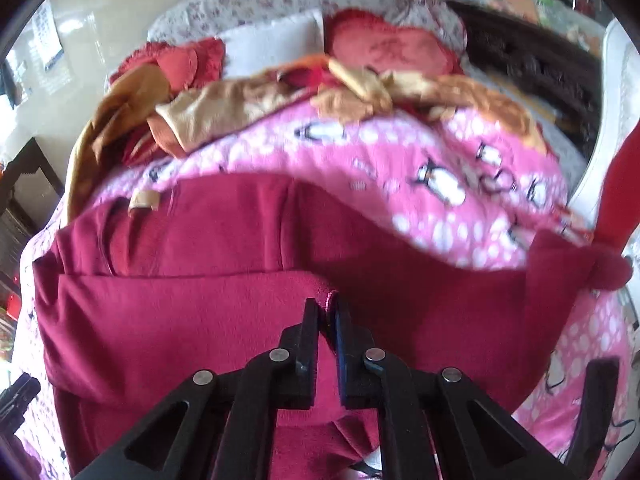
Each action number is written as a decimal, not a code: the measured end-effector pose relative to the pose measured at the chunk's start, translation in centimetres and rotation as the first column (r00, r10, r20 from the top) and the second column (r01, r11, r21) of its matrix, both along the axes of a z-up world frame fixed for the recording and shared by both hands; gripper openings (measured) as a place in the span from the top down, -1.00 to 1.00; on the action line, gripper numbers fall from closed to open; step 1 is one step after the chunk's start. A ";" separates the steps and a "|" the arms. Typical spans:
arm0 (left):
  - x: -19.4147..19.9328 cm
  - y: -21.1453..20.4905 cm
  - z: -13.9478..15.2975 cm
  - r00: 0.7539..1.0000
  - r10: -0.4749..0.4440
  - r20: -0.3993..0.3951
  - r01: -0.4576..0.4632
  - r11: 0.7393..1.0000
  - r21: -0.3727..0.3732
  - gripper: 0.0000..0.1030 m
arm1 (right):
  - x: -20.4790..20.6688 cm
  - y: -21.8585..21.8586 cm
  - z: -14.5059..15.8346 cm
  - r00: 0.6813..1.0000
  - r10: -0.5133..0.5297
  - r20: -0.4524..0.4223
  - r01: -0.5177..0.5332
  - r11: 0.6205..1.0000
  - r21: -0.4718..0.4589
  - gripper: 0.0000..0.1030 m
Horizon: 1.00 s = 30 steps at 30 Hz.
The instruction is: Fold small clothes
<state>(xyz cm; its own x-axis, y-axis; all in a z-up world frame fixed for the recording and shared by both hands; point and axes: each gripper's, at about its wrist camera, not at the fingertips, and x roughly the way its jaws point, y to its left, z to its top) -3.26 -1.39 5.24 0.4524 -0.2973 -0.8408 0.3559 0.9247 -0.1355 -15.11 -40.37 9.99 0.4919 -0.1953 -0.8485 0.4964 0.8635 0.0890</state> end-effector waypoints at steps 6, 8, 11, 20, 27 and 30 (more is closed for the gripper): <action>0.3 -1.0 -1.3 1.000 -0.017 -0.010 0.017 0.999 0.048 -0.16 | 0.1 3.9 3.8 0.977 0.104 0.185 -0.114 0.992 0.047 -0.31; 1.0 -0.8 -1.8 1.000 0.017 -0.015 -0.016 0.999 0.048 -0.16 | 1.9 7.1 4.9 0.941 0.238 0.241 -0.261 0.963 0.066 -0.31; 2.2 -0.2 -2.7 0.996 0.059 -0.064 -0.057 0.998 0.024 -0.16 | 5.8 12.9 5.4 0.868 0.426 0.255 -0.458 0.886 0.078 -0.31; 2.7 0.0 -2.9 0.997 0.052 -0.057 -0.052 0.999 -0.007 -0.16 | 17.1 25.8 1.1 0.649 0.749 0.130 -0.758 0.652 0.025 0.03; 3.0 4.1 -0.3 0.995 0.096 -0.007 -0.096 0.988 -0.125 -0.16 | 19.2 28.4 -0.9 0.638 0.765 0.093 -0.770 0.636 0.051 0.85; 3.5 4.7 0.6 0.995 0.101 0.015 -0.098 0.988 -0.123 -0.16 | 20.7 29.1 -1.7 0.665 0.738 0.115 -0.747 0.660 0.086 0.85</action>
<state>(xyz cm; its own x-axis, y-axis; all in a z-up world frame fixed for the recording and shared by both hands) 0.22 3.32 5.85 0.5025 -0.3499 -0.7906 0.2671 0.9325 -0.2429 5.60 -11.27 8.29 0.4837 0.3552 -0.7999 -0.3157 0.9232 0.2191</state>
